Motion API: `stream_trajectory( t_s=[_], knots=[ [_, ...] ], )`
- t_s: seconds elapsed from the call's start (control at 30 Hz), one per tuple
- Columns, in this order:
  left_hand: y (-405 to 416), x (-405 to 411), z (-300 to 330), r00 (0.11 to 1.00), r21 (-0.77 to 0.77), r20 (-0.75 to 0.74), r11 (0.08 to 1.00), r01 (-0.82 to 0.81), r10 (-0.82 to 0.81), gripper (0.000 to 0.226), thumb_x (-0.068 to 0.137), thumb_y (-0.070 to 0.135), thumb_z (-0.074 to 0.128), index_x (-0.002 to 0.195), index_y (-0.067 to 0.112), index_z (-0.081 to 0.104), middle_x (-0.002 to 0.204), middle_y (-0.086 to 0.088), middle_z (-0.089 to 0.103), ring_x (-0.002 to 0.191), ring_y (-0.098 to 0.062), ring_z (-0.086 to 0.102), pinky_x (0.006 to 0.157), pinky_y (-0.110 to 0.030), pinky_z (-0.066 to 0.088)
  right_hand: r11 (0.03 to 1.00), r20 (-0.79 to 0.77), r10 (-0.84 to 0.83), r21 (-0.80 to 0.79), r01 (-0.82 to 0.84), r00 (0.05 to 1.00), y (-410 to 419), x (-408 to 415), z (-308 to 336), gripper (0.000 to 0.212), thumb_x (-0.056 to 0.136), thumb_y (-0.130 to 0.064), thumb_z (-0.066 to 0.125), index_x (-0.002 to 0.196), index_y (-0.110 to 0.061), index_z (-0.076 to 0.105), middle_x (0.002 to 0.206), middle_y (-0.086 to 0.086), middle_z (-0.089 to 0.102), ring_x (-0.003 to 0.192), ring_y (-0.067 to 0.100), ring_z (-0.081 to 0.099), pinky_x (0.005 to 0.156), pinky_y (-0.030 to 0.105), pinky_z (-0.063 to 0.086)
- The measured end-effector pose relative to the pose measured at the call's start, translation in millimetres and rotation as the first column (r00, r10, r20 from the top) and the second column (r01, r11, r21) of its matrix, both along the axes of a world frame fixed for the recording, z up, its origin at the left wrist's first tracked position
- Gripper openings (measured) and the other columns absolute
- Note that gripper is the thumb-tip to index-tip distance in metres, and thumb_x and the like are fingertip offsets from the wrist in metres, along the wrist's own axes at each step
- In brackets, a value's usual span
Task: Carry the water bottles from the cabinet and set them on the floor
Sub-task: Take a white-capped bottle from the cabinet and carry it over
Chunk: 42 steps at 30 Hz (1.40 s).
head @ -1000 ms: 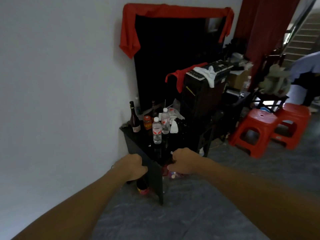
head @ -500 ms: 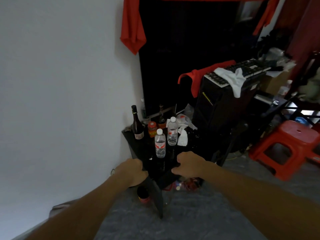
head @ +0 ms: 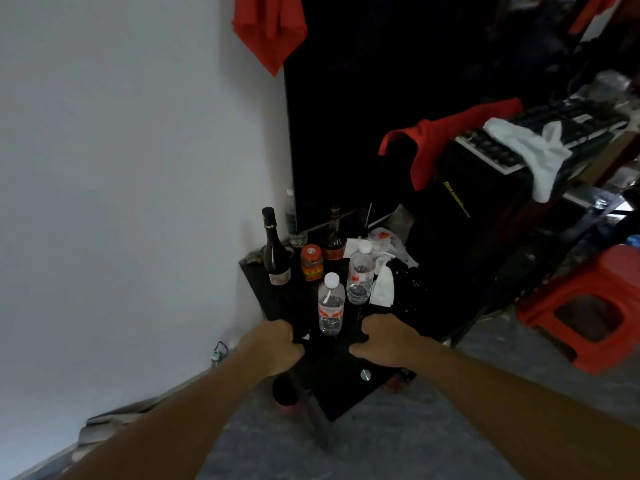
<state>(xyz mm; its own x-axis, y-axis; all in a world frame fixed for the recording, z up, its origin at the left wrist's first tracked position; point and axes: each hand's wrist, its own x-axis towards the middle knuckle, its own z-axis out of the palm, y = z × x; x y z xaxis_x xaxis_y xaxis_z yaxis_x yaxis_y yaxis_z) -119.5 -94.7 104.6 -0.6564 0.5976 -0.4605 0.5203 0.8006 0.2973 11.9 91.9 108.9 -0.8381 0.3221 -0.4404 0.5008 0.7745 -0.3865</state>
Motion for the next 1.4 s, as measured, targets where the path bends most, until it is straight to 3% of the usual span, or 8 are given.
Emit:
stream_trajectory(
  t_s=[0.3,0.4,0.5,0.67,0.77,0.9,1.03,1.4],
  knots=[
    [33,-24,-30,0.946,0.107,0.255,0.967,-0.232,0.199,0.022,0.087,0.031,0.057,0.08,0.011,0.062,0.086,-0.007,0.064,0.083,-0.019,0.061,0.074,-0.03,0.05,0.999,-0.023,-0.019,-0.034,0.018,1.0,25,-43,-38,0.031,0.08,-0.046,0.064,0.083,-0.023,0.044,0.088,-0.004,0.053,0.078,0.01,0.053,0.06,0.027,0.044],
    [44,-22,-47,0.769,0.169,0.514,0.834,-0.525,0.38,0.014,0.089,0.02,0.058,0.087,0.008,0.063,0.08,-0.008,0.06,0.072,-0.019,0.056,0.061,-0.028,0.043,0.994,-0.099,-0.062,-0.094,0.053,0.993,31,-56,-56,0.059,0.08,-0.044,0.068,0.123,-0.013,0.044,0.117,0.006,0.057,0.107,0.02,0.057,0.087,0.033,0.049],
    [50,-20,-70,0.527,0.13,0.689,0.631,-0.765,0.497,0.009,0.088,0.018,0.058,0.093,0.013,0.064,0.085,-0.008,0.063,0.072,-0.023,0.059,0.06,-0.029,0.045,0.975,-0.215,-0.143,-0.198,0.1,0.966,34,-63,-74,0.077,0.076,-0.04,0.076,0.136,-0.013,0.037,0.134,0.007,0.051,0.125,0.022,0.048,0.102,0.036,0.042],
    [56,-21,-111,0.182,-0.025,0.866,0.403,-0.915,0.466,0.033,0.092,0.041,0.053,0.106,0.013,0.063,0.105,-0.009,0.067,0.095,-0.025,0.064,0.073,-0.036,0.051,0.941,-0.348,-0.205,-0.326,0.087,0.915,48,-72,-102,0.08,0.068,-0.03,0.084,0.134,-0.018,0.039,0.132,-0.001,0.052,0.125,0.016,0.047,0.099,0.025,0.038],
    [62,-22,-132,0.084,-0.052,0.906,0.308,-0.95,0.414,0.039,0.094,0.048,0.048,0.105,0.014,0.062,0.106,-0.012,0.067,0.096,-0.027,0.065,0.071,-0.037,0.052,0.921,-0.402,-0.221,-0.386,0.054,0.888,54,-79,-113,0.07,0.068,-0.026,0.086,0.123,-0.025,0.043,0.117,-0.015,0.054,0.12,0.011,0.05,0.089,0.008,0.035],
    [73,-24,-149,0.008,-0.089,0.924,0.235,-0.968,0.382,0.044,0.094,0.053,0.043,0.102,0.013,0.061,0.105,-0.013,0.067,0.095,-0.027,0.065,0.068,-0.037,0.052,0.905,-0.384,-0.237,-0.42,0.06,0.892,58,-91,-123,0.091,0.066,-0.031,0.086,0.141,-0.015,0.036,0.137,-0.001,0.051,0.126,0.017,0.046,0.104,0.035,0.041],
    [80,-26,-160,-0.008,-0.099,0.93,0.228,-0.969,0.367,0.048,0.094,0.054,0.041,0.104,0.012,0.061,0.105,-0.013,0.067,0.095,-0.028,0.064,0.07,-0.038,0.052,0.881,-0.45,-0.273,-0.471,0.033,0.851,55,-98,-132,0.08,0.064,-0.024,0.088,0.133,-0.019,0.047,0.12,-0.011,0.061,0.112,0.005,0.056,0.096,0.026,0.048],
    [88,-34,-142,-0.002,-0.092,0.931,0.229,-0.969,0.366,0.053,0.095,0.055,0.038,0.112,0.009,0.059,0.11,-0.014,0.065,0.098,-0.028,0.063,0.072,-0.039,0.051,0.826,-0.481,-0.349,-0.563,0.022,0.805,56,-109,-114,0.055,0.065,-0.031,0.085,0.113,-0.021,0.06,0.105,-0.007,0.07,0.1,0.008,0.066,0.09,0.044,0.054]
  ],
)
